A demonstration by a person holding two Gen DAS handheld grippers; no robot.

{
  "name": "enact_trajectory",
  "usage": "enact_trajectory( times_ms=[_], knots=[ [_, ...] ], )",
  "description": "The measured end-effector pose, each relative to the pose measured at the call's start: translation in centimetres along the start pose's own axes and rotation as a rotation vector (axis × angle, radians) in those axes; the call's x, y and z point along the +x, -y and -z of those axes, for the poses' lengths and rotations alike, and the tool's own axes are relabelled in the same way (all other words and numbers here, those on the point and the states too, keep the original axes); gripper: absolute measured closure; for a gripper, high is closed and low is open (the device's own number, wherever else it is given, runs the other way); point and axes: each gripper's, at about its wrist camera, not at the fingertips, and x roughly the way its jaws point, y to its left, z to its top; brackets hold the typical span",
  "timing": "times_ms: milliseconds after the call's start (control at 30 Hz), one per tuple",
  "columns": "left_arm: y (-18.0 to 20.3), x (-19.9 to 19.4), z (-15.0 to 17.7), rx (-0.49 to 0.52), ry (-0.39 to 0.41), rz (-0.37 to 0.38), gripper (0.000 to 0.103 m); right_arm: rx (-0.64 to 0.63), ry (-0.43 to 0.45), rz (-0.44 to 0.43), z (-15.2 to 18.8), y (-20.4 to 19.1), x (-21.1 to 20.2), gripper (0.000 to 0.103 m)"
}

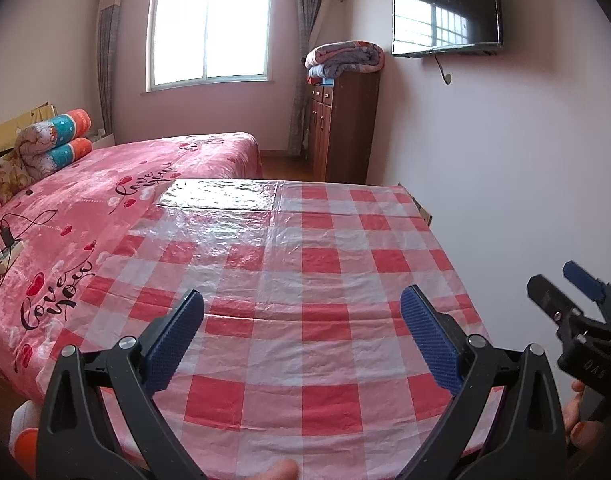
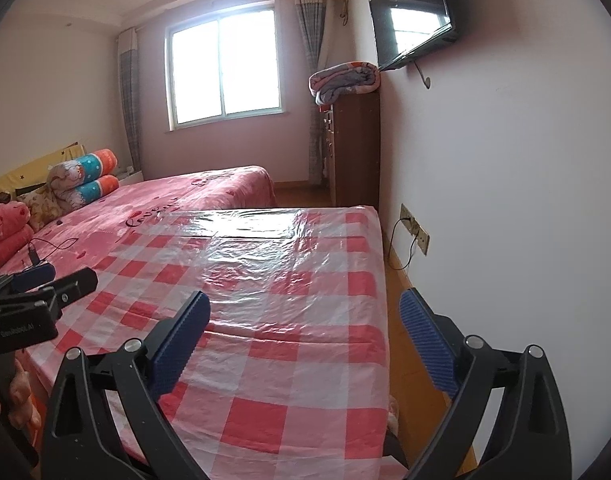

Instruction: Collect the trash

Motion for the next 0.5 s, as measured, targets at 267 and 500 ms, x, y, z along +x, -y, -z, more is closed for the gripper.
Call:
enact_trajectory(
  times_ms=[267,500],
  knots=[
    [0.3,-0.1,-0.1,0.007,0.007,-0.014,0.004,0.004,0.030,0.007,-0.8,0.3,-1.0,0.008],
    [0.3,0.3,0.0,0.014,0.010,-0.049,0.004,-0.008,0.034,0.010,-0.9,0.0,-0.9,0.008]
  ],
)
